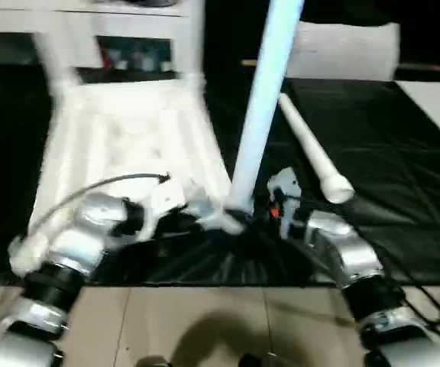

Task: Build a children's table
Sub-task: Insert table leg to table base

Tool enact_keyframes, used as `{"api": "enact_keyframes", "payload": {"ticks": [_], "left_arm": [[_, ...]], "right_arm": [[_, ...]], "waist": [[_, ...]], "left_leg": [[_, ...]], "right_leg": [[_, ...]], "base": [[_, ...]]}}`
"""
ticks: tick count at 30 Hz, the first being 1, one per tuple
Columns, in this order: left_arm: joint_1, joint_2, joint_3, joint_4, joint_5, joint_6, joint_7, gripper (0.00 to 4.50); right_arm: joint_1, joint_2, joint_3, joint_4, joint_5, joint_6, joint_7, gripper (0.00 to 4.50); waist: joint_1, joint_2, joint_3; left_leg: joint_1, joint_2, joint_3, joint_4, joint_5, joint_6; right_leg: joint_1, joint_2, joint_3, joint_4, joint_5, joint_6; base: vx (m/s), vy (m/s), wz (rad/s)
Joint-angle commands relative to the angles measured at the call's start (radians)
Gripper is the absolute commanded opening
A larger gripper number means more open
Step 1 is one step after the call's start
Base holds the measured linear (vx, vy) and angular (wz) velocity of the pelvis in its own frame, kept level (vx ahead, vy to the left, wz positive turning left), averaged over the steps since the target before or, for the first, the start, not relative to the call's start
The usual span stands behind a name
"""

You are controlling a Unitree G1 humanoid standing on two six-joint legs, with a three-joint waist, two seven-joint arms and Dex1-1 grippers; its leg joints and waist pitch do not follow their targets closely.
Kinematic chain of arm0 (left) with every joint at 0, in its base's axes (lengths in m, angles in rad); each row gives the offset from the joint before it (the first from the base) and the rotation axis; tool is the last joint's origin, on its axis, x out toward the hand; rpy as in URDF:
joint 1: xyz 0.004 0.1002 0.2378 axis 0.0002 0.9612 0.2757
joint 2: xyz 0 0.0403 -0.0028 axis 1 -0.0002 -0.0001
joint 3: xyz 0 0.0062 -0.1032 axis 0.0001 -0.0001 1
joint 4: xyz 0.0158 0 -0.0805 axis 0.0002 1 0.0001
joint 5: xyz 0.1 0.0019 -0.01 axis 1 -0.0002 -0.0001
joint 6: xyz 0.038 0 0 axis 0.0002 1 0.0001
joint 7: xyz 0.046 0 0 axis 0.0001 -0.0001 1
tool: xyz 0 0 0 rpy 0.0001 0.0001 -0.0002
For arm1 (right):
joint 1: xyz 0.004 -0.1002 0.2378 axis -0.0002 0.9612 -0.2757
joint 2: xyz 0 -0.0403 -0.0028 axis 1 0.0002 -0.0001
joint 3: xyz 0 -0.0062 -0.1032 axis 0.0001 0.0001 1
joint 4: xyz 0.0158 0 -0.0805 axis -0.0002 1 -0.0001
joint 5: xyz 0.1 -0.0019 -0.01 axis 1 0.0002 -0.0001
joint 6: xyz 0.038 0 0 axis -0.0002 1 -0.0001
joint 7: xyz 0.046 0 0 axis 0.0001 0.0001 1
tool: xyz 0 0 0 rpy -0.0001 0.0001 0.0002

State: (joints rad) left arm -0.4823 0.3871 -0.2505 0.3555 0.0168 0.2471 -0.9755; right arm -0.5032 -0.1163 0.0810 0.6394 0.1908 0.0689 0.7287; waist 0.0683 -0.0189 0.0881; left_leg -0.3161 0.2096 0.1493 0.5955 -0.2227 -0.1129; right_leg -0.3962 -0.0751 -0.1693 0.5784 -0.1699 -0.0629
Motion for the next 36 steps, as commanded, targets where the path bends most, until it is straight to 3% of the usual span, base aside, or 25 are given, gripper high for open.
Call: {"api": "enact_keyframes", "payload": {"ticks": [1, 3, 7, 15, 17, 18, 26, 27, 31, 32, 36], "left_arm": [[0.001, -0.077, 0.008, -0.056, -0.016, 0.045, 0.092, 0.0], [-0.003, -0.117, 0.018, -0.064, -0.01, 0.076, 0.153, 0.0], [-0.027, -0.248, 0.044, -0.096, 0.026, 0.179, 0.367, 0.0], [-0.021, -0.219, 0.012, -0.108, 0.069, 0.167, 0.358, 0.0], [-0.017, -0.199, 0.015, -0.11, 0.081, 0.17, 0.348, 0.0], [-0.018, -0.19, 0.016, -0.107, 0.081, 0.165, 0.341, 0.0], [-0.048, -0.065, 0.015, -0.002, 0.08, -0.01, 0.23, 0.0], [-0.058, -0.032, 0.011, 0.032, 0.084, -0.062, 0.199, 0.0], [-0.072, 0.0, 0.012, 0.077, 0.085, -0.113, 0.174, 0.0], [-0.088, 0.023, 0.012, 0.122, 0.087, -0.17, 0.153, 0.0], [-0.126, 0.028, 0.05, 0.219, 0.053, -0.249, 0.136, 0.0]], "right_arm": [[0.003, 0.065, 0.011, 0.053, -0.025, 0.022, -0.114, 2.76], [-0.004, 0.094, -0.002, 0.069, -0.026, 0.022, -0.173, 2.76], [-0.054, 0.19, -0.048, 0.134, -0.037, 0.007, -0.367, 2.76], [-0.075, 0.225, -0.041, 0.155, -0.062, -0.029, -0.407, 2.76], [-0.074, 0.224, -0.054, 0.16, -0.061, -0.041, -0.396, 3.32], [-0.073, 0.223, -0.061, 0.159, -0.056, -0.044, -0.395, 3.32], [-0.016, 0.161, -0.095, 0.038, -0.017, -0.08, -0.342, 4.03], [0.015, 0.146, -0.101, -0.023, 0.006, -0.073, -0.306, 4.19], [0.063, 0.129, -0.104, -0.117, 0.037, -0.043, -0.262, 4.41], [0.113, 0.107, -0.093, -0.207, 0.054, -0.022, -0.231, 4.47], [0.209, 0.065, -0.074, -0.372, 0.093, 0.053, -0.172, 4.47]], "waist": [[-0.005, 0.011, -0.063], [-0.012, 0.007, -0.06], [-0.022, 0.007, -0.063], [-0.017, 0.0, -0.077], [-0.013, 0.001, -0.081], [-0.013, 0.003, -0.083], [-0.016, 0.003, -0.077], [-0.017, 0.006, -0.079], [-0.011, 0.007, -0.085], [-0.009, 0.01, -0.087], [0.004, 0.007, -0.092]], "left_leg": [[-0.013, 0.025, -0.004, -0.073, -0.184, 0.039], [-0.005, 0.011, -0.001, -0.067, -0.214, 0.05], [-0.012, 0.016, -0.003, -0.07, -0.198, 0.055], [-0.024, 0.013, 0.004, -0.069, -0.086, 0.099], [-0.03, 0.014, 0.003, -0.07, -0.049, 0.105], [-0.03, 0.017, 0.003, -0.07, -0.035, 0.106], [-0.026, 0.014, 0.003, -0.073, -0.087, 0.096], [-0.027, 0.016, 0.002, -0.075, -0.081, 0.096], [-0.025, 0.025, 0.002, -0.074, -0.047, 0.098], [-0.025, 0.023, 0.002, -0.073, -0.043, 0.099], [-0.025, 0.025, 0.003, -0.071, -0.022, 0.102]], "right_leg": [[0.06, -0.085, 0.054, -0.109, -0.499, -0.002], [0.056, -0.083, 0.05, -0.117, -0.537, -0.001], [0.06, -0.087, 0.051, -0.114, -0.515, -0.001], [0.061, -0.086, 0.079, -0.078, -0.36, -0.068], [0.065, -0.086, 0.08, -0.072, -0.327, -0.073], [0.064, -0.085, 0.081, -0.068, -0.302, -0.082], [0.062, -0.081, 0.081, -0.082, -0.361, -0.058], [0.061, -0.082, 0.083, -0.078, -0.348, -0.06], [0.06, -0.083, 0.087, -0.063, -0.267, -0.083], [0.061, -0.082, 0.087, -0.064, -0.263, -0.086], [0.064, -0.085, 0.089, -0.057, -0.213, -0.086]], "base": [[0.0, 0.0, 0.0], [0.0, 0.0, 0.0], [0.0, 0.0, 0.0], [0.0, 0.0, 0.0], [0.0, 0.0, 0.0], [0.0, 0.0, 0.0], [0.0, 0.0, 0.0], [0.0, 0.0, 0.0], [0.0, 0.0, 0.0], [0.0, 0.0, 0.0], [0.0, 0.0, 0.0]]}}
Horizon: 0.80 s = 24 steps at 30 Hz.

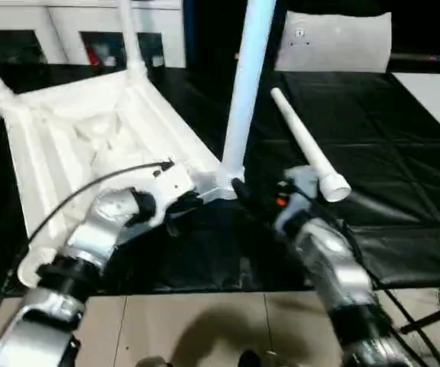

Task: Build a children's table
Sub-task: Insert table leg to table base

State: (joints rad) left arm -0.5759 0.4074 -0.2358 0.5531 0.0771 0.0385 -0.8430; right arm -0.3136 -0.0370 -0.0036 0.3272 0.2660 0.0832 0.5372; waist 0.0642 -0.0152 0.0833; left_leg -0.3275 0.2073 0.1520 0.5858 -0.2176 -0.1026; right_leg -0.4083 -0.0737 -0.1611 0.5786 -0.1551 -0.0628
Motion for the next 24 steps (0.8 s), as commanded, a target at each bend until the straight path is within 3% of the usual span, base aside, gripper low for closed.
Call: {"api": "enact_keyframes", "payload": {"ticks": [1, 4, 8, 10, 13, 16, 18, 22, 24], "left_arm": [[-0.043, 0.006, 0.048, 0.048, -0.021, -0.057, 0.005, 0.28], [-0.055, 0.006, 0.067, 0.093, -0.038, -0.119, 0.011, 0.56], [-0.04, -0.006, 0.122, 0.098, -0.084, -0.184, 0.041, 0.89], [-0.015, -0.033, 0.187, 0.052, -0.15, -0.168, 0.074, 1.0], [0.056, -0.062, 0.266, -0.063, -0.228, -0.073, 0.141, 1.19], [0.122, -0.098, 0.321, -0.167, -0.259, 0.008, 0.243, 1.19], [0.213, -0.136, 0.359, -0.322, -0.285, 0.079, 0.334, 1.19], [0.332, -0.171, 0.383, -0.505, -0.25, 0.158, 0.431, 1.19], [0.399, -0.182, 0.386, -0.599, -0.221, 0.198, 0.468, 1.19]], "right_arm": [[0.042, -0.028, 0.021, -0.096, 0.017, 0.064, 0.028, 4.49], [0.088, -0.051, 0.041, -0.166, 0.007, 0.097, 0.034, 4.5], [0.146, -0.065, 0.049, -0.253, -0.008, 0.11, 0.005, 4.5], [0.176, -0.059, 0.043, -0.311, 0.013, 0.15, -0.011, 4.5], [0.207, -0.057, 0.034, -0.384, 0.003, 0.199, -0.072, 4.5], [0.22, -0.044, 0.012, -0.441, -0.026, 0.238, -0.156, 4.5], [0.232, -0.046, 0.0, -0.5, -0.021, 0.324, -0.201, 4.5], [0.26, -0.071, 0.021, -0.546, -0.072, 0.394, -0.23, 4.5], [0.283, -0.084, 0.035, -0.571, -0.089, 0.417, -0.237, 4.5]], "waist": [[0.01, 0.005, -0.088], [0.009, -0.005, -0.087], [0.011, -0.011, -0.086], [0.014, -0.005, -0.086], [0.013, -0.005, -0.088], [0.013, -0.008, -0.088], [0.013, -0.015, -0.088], [0.013, -0.019, -0.082], [0.012, -0.025, -0.08]], "left_leg": [[-0.014, 0.024, 0.002, -0.061, -0.031, 0.09], [-0.019, 0.02, 0.003, -0.062, -0.044, 0.077], [-0.017, 0.021, 0.005, -0.062, -0.064, 0.066], [-0.013, 0.025, 0.004, -0.062, -0.071, 0.059], [-0.015, 0.033, 0.002, -0.064, -0.075, 0.043], [-0.014, 0.026, 0.006, -0.063, -0.087, 0.047], [-0.018, 0.031, 0.004, -0.064, -0.079, 0.042], [-0.015, 0.027, 0.008, -0.064, -0.112, 0.051], [-0.013, 0.019, 0.01, -0.061, -0.144, 0.048]], "right_leg": [[0.078, -0.084, 0.08, -0.062, -0.239, -0.085], [0.082, -0.085, 0.078, -0.069, -0.291, -0.056], [0.075, -0.087, 0.076, -0.078, -0.363, -0.028], [0.072, -0.088, 0.075, -0.079, -0.368, -0.026], [0.072, -0.088, 0.076, -0.068, -0.317, -0.054], [0.07, -0.082, 0.075, -0.074, -0.336, -0.04], [0.075, -0.086, 0.076, -0.07, -0.333, -0.044], [0.068, -0.079, 0.072, -0.085, -0.402, -0.001], [0.063, -0.074, 0.066, -0.098, -0.464, 0.051]], "base": [[0.0, 0.0, 0.0], [0.0, 0.0, 0.0], [0.0, 0.0, 0.0], [0.0, 0.0, 0.0], [0.0, 0.0, 0.0], [0.0, 0.0, 0.0], [0.0, 0.0, 0.0], [0.0, 0.0, 0.0], [0.0, 0.0, 0.0]]}}
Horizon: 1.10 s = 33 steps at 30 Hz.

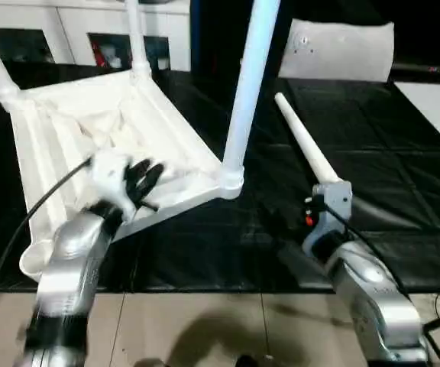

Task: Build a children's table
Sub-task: Insert table leg to table base

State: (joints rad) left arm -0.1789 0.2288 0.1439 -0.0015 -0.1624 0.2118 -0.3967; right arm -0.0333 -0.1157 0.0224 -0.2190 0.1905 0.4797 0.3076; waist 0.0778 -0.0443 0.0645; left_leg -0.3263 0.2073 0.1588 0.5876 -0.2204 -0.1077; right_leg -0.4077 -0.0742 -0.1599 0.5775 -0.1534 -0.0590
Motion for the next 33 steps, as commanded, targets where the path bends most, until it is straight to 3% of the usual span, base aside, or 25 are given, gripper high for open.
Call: {"api": "enact_keyframes", "payload": {"ticks": [1, 8, 9, 12, 13, 14, 15, 16, 17, 18, 19, 20, 21, 22, 23, 24, 25, 26, 27, 28, 29, 30, 31, 32, 33], "left_arm": [[0.088, -0.028, 0.006, -0.159, 0.016, 0.043, 0.045, 1.19], [0.273, -0.051, -0.059, -0.33, 0.066, 0.074, 0.116, 1.19], [0.277, -0.057, -0.055, -0.336, 0.058, 0.08, 0.124, 1.19], [0.289, -0.075, -0.042, -0.373, 0.044, 0.122, 0.142, 1.19], [0.294, -0.077, -0.041, -0.383, 0.044, 0.134, 0.143, 1.19], [0.295, -0.077, -0.041, -0.385, 0.044, 0.136, 0.143, 1.19], [0.309, -0.087, -0.031, -0.406, 0.022, 0.152, 0.143, 1.39], [0.324, -0.105, -0.011, -0.43, -0.007, 0.174, 0.162, 1.39], [0.328, -0.112, -0.003, -0.44, -0.02, 0.184, 0.172, 1.39], [0.331, -0.114, 0.001, -0.446, -0.028, 0.179, 0.178, 1.39], [0.334, -0.109, -0.002, -0.454, -0.025, 0.183, 0.178, 1.39], [0.336, -0.105, -0.004, -0.46, -0.024, 0.188, 0.178, 1.39], [0.339, -0.093, -0.013, -0.468, -0.014, 0.194, 0.171, 1.39], [0.343, -0.081, -0.022, -0.473, -0.002, 0.193, 0.162, 1.39], [0.346, -0.073, -0.029, -0.476, 0.004, 0.19, 0.152, 1.39], [0.347, -0.069, -0.034, -0.478, 0.006, 0.189, 0.146, 1.39], [0.347, -0.068, -0.036, -0.479, 0.005, 0.191, 0.143, 1.39], [0.347, -0.067, -0.036, -0.482, 0.0, 0.196, 0.141, 1.39], [0.346, -0.067, -0.037, -0.483, -0.003, 0.2, 0.142, 1.39], [0.346, -0.067, -0.037, -0.483, -0.003, 0.2, 0.142, 1.39], [0.347, -0.064, -0.039, -0.486, -0.01, 0.201, 0.142, 1.39], [0.348, -0.065, -0.039, -0.486, -0.014, 0.201, 0.141, 1.39], [0.349, -0.067, -0.039, -0.488, -0.025, 0.203, 0.141, 1.39], [0.351, -0.071, -0.041, -0.49, -0.038, 0.204, 0.14, 1.39], [0.355, -0.07, -0.042, -0.49, -0.038, 0.198, 0.138, 1.39]], "right_arm": [[0.037, -0.006, 0.011, -0.05, -0.019, 0.002, -0.016, 4.5], [0.111, 0.029, -0.02, -0.085, 0.048, -0.04, -0.017, 4.5], [0.113, 0.029, -0.016, -0.09, 0.052, -0.043, -0.008, 4.5], [0.119, 0.022, 0.009, -0.101, 0.051, -0.043, 0.013, 4.5], [0.121, 0.019, 0.015, -0.101, 0.05, -0.042, 0.017, 4.5], [0.121, 0.019, 0.017, -0.102, 0.05, -0.042, 0.018, 4.5], [0.124, 0.012, 0.03, -0.099, 0.045, -0.049, 0.025, 4.5], [0.127, 0.007, 0.038, -0.092, 0.043, -0.059, 0.035, 4.5], [0.128, 0.005, 0.04, -0.09, 0.044, -0.061, 0.039, 4.5], [0.129, 0.004, 0.041, -0.085, 0.045, -0.065, 0.043, 4.5], [0.128, 0.002, 0.041, -0.082, 0.047, -0.065, 0.046, 4.5], [0.127, 0.0, 0.041, -0.08, 0.049, -0.065, 0.047, 4.5], [0.126, -0.004, 0.041, -0.074, 0.045, -0.067, 0.049, 4.5], [0.127, -0.008, 0.042, -0.072, 0.043, -0.065, 0.052, 4.5], [0.128, -0.011, 0.041, -0.072, 0.041, -0.064, 0.052, 4.5], [0.129, -0.013, 0.04, -0.072, 0.037, -0.066, 0.049, 4.5], [0.13, -0.009, 0.032, -0.073, 0.035, -0.072, 0.038, 4.5], [0.135, -0.001, 0.023, -0.075, 0.035, -0.083, 0.024, 4.5], [0.138, 0.0, 0.018, -0.076, 0.035, -0.09, 0.02, 4.5], [0.138, 0.0, 0.018, -0.076, 0.035, -0.09, 0.02, 4.5], [0.152, -0.004, 0.021, -0.092, 0.034, -0.098, 0.017, 4.5], [0.156, -0.004, 0.021, -0.098, 0.033, -0.099, 0.014, 4.5], [0.168, -0.003, 0.022, -0.116, 0.033, -0.102, 0.008, 4.5], [0.181, 0.006, 0.012, -0.136, 0.04, -0.103, -0.006, 4.5], [0.194, 0.013, 0.007, -0.149, 0.044, -0.099, -0.015, 4.5]], "waist": [[-0.002, 0.003, -0.059], [-0.015, -0.002, -0.055], [-0.02, 0.003, -0.053], [-0.041, 0.009, -0.039], [-0.047, 0.017, -0.03], [-0.047, 0.025, -0.026], [-0.022, 0.029, -0.016], [-0.004, 0.031, 0.003], [0.003, 0.017, 0.004], [0.009, -0.05, 0.004], [0.005, -0.036, 0.01], [0.043, -0.044, -0.023], [0.076, -0.034, -0.035], [0.068, -0.027, -0.053], [0.066, -0.037, -0.052], [0.061, -0.004, -0.076], [0.05, 0.004, -0.082], [0.052, 0.009, -0.087], [0.048, 0.019, -0.087], [0.033, 0.024, -0.084], [0.019, 0.043, -0.087], [0.015, 0.021, -0.061], [0.019, 0.003, -0.063], [0.028, 0.011, -0.045], [0.024, -0.004, -0.039]], "left_leg": [[-0.012, 0.014, 0.005, -0.06, -0.156, 0.056], [-0.007, 0.02, -0.007, -0.063, -0.261, 0.06], [-0.006, 0.022, -0.012, -0.066, -0.281, 0.059], [0.024, 0.037, -0.028, -0.077, -0.486, 0.039], [0.039, 0.062, -0.041, -0.096, -0.612, 0.04], [0.034, 0.091, -0.052, -0.123, -0.691, 0.04], [-0.007, 0.156, -0.057, -0.203, -0.872, 0.032], [0.012, 0.139, -0.008, -0.227, -0.965, 0.041], [0.027, 0.144, -0.006, -0.22, -0.969, 0.045], [0.097, 0.043, 0.021, -0.049, -0.8, 0.03], [0.085, -0.021, 0.021, 0.064, -0.554, 0.048], [-0.005, -0.016, -0.005, 0.098, -0.181, 0.095], [-0.031, -0.003, -0.027, 0.035, -0.034, 0.086], [-0.015, 0.006, -0.021, -0.017, 0.112, 0.059], [-0.076, -0.017, -0.056, -0.021, 0.193, 0.115], [-0.042, -0.027, -0.077, 0.006, 0.317, 0.178], [-0.077, -0.049, -0.11, 0.014, 0.42, 0.253], [-0.078, -0.055, -0.12, 0.018, 0.451, 0.266], [-0.075, -0.05, -0.145, 0.012, 0.476, 0.278], [-0.07, -0.046, -0.184, 0.001, 0.514, 0.308], [-0.004, 0.023, -0.174, 0.016, 0.509, 0.306], [-0.005, 0.078, -0.189, -0.017, 0.413, 0.316], [-0.042, 0.032, -0.143, -0.015, 0.291, 0.237], [-0.048, 0.018, -0.128, -0.035, 0.182, 0.19], [-0.042, 0.015, -0.106, -0.056, -0.015, 0.105]], "right_leg": [[0.058, -0.071, 0.06, -0.108, -0.508, 0.077], [0.054, -0.065, 0.032, -0.143, -0.572, 0.14], [0.055, -0.066, 0.029, -0.145, -0.573, 0.14], [0.066, -0.057, -0.002, -0.163, -0.676, 0.157], [0.078, -0.048, -0.012, -0.155, -0.687, 0.153], [0.097, -0.042, -0.003, -0.111, -0.636, 0.132], [0.137, -0.035, 0.043, 0.113, -0.382, 0.053], [0.109, -0.017, 0.054, 0.16, -0.302, 0.013], [0.109, -0.026, 0.086, 0.172, -0.382, 0.021], [0.025, -0.045, 0.147, -0.019, -0.898, 0.078], [0.013, -0.133, 0.151, -0.135, -1.17, 0.094], [0.106, -0.18, 0.254, -0.12, -1.133, 0.086], [0.124, -0.141, 0.243, -0.074, -0.811, 0.068], [0.106, -0.068, 0.185, -0.014, -0.382, 0.044], [0.142, -0.065, 0.134, 0.013, -0.137, 0.062], [0.114, -0.045, 0.111, 0.04, 0.258, 0.056], [0.151, -0.044, 0.068, 0.063, 0.531, 0.046], [0.159, -0.039, 0.05, 0.06, 0.6, 0.042], [0.163, -0.037, 0.025, 0.06, 0.59, 0.032], [0.165, -0.03, 0.01, 0.059, 0.425, 0.015], [0.102, -0.031, 0.051, 0.057, 0.259, -0.003], [0.092, -0.082, 0.101, 0.041, 0.044, -0.046], [0.134, -0.093, 0.108, 0.01, 0.03, -0.084], [0.137, -0.094, 0.104, -0.009, -0.033, -0.09], [0.146, -0.092, 0.104, -0.03, -0.189, -0.068]], "base": [[0.0, 0.0, 0.0], [0.0, 0.0, 0.0], [0.0, 0.0, 0.0], [0.0, 0.0, 0.0], [0.0, 0.0, 0.0], [0.0, 0.0, 0.0], [0.0, 0.0, 0.0], [0.0, 0.0, 0.0], [0.045, -0.084, 0.03], [0.136, -0.132, -0.03], [0.136, -0.132, -0.03], [0.167, -0.102, -0.02], [0.117, -0.066, 0.15], [0.117, -0.066, 0.15], [0.088, -0.04, 0.17], [0.105, -0.016, 0.38], [0.105, -0.016, 0.38], [0.088, -0.005, 0.64], [0.076, -0.001, 0.6], [0.076, -0.001, 0.6], [0.059, 0.011, 0.45], [0.0, 0.0, 0.0], [0.0, 0.0, 0.0], [-0.062, 0.035, -0.12], [-0.073, 0.026, -0.1]]}}
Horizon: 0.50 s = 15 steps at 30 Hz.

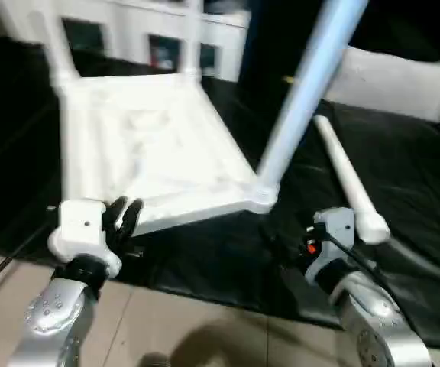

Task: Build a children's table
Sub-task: Insert table leg to table base

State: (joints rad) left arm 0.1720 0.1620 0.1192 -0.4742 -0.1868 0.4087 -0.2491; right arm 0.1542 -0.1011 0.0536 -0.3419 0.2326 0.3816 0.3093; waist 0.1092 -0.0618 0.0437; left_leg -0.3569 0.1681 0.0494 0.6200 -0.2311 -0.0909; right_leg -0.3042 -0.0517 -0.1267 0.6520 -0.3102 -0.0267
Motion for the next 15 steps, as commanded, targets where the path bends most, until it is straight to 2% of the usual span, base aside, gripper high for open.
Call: {"api": "enact_keyframes", "payload": {"ticks": [1, 3, 4, 5, 8, 9, 11, 12, 13, 15], "left_arm": [[0.005, -0.009, -0.017, -0.013, -0.02, -0.015, -0.012, 1.39], [0.004, -0.011, -0.023, -0.007, -0.022, -0.026, -0.015, 1.39], [0.001, -0.009, -0.029, -0.003, -0.02, -0.027, -0.02, 1.39], [0.001, -0.009, -0.029, -0.003, -0.02, -0.028, -0.021, 1.39], [-0.009, -0.002, -0.026, 0.004, -0.023, -0.051, -0.032, 1.39], [-0.011, -0.002, -0.026, 0.003, -0.026, -0.048, -0.029, 1.39], [-0.011, -0.002, -0.027, 0.002, -0.027, -0.045, -0.027, 1.39], [-0.012, -0.004, -0.027, 0.002, -0.032, -0.04, -0.026, 1.39], [-0.013, -0.004, -0.029, 0.002, -0.032, -0.041, -0.026, 1.39], [-0.013, -0.003, -0.035, 0.002, -0.034, -0.044, -0.027, 1.39]], "right_arm": [[0.021, 0.0, -0.026, -0.034, 0.002, -0.004, -0.019, 4.5], [0.054, 0.003, -0.029, -0.045, -0.003, -0.02, -0.024, 4.5], [0.073, 0.005, -0.035, -0.047, -0.004, -0.028, -0.031, 4.5], [0.074, 0.006, -0.036, -0.047, -0.003, -0.028, -0.032, 4.5], [0.076, 0.002, -0.033, -0.027, -0.021, -0.036, -0.052, 4.5], [0.066, 0.001, -0.035, -0.021, -0.022, -0.036, -0.054, 4.5], [0.061, 0.001, -0.037, -0.018, -0.022, -0.035, -0.054, 4.5], [0.053, -0.001, -0.04, -0.013, -0.023, -0.035, -0.054, 4.5], [0.045, -0.003, -0.044, -0.004, -0.022, -0.036, -0.054, 4.5], [0.025, -0.008, -0.051, 0.02, -0.023, -0.042, -0.053, 4.5]], "waist": [[-0.009, 0.013, -0.009], [-0.018, 0.001, -0.012], [-0.023, 0.004, -0.015], [-0.027, 0.005, -0.017], [-0.036, 0.019, -0.025], [-0.041, 0.012, -0.028], [-0.044, 0.012, -0.029], [-0.046, 0.007, -0.03], [-0.046, 0.01, -0.029], [-0.048, 0.002, -0.029]], "left_leg": [[0.008, 0.06, 0.021, -0.104, -0.152, 0.032], [0.013, 0.061, 0.041, -0.119, -0.232, -0.006], [0.017, 0.068, 0.043, -0.123, -0.237, -0.01], [0.013, 0.07, 0.044, -0.123, -0.223, -0.011], [0.012, 0.072, 0.046, -0.124, -0.211, -0.02], [0.011, 0.071, 0.05, -0.121, -0.192, -0.019], [0.011, 0.07, 0.054, -0.118, -0.165, -0.011], [0.01, 0.069, 0.058, -0.115, -0.148, -0.003], [0.011, 0.069, 0.058, -0.115, -0.143, -0.001], [0.011, 0.068, 0.064, -0.113, -0.14, 0.006]], "right_leg": [[0.032, -0.112, 0.075, -0.125, -0.181, -0.092], [0.031, -0.104, 0.083, -0.138, -0.292, -0.066], [0.022, -0.105, 0.089, -0.135, -0.273, -0.061], [0.024, -0.104, 0.09, -0.13, -0.242, -0.06], [0.02, -0.096, 0.092, -0.115, -0.095, -0.065], [0.02, -0.094, 0.095, -0.112, -0.046, -0.066], [0.017, -0.094, 0.098, -0.106, 0.012, -0.074], [0.016, -0.093, 0.101, -0.105, 0.036, -0.078], [0.015, -0.094, 0.101, -0.103, 0.041, -0.08], [0.013, -0.095, 0.103, -0.106, 0.025, -0.084]], "base": [[-0.073, 0.026, -0.1], [0.0, 0.0, 0.0], [0.0, 0.0, 0.0], [0.0, 0.0, 0.0], [0.0, 0.0, 0.0], [0.0, 0.0, 0.0], [0.0, 0.0, 0.0], [0.0, 0.0, 0.0], [0.0, 0.0, 0.0], [0.0, 0.0, 0.0]]}}
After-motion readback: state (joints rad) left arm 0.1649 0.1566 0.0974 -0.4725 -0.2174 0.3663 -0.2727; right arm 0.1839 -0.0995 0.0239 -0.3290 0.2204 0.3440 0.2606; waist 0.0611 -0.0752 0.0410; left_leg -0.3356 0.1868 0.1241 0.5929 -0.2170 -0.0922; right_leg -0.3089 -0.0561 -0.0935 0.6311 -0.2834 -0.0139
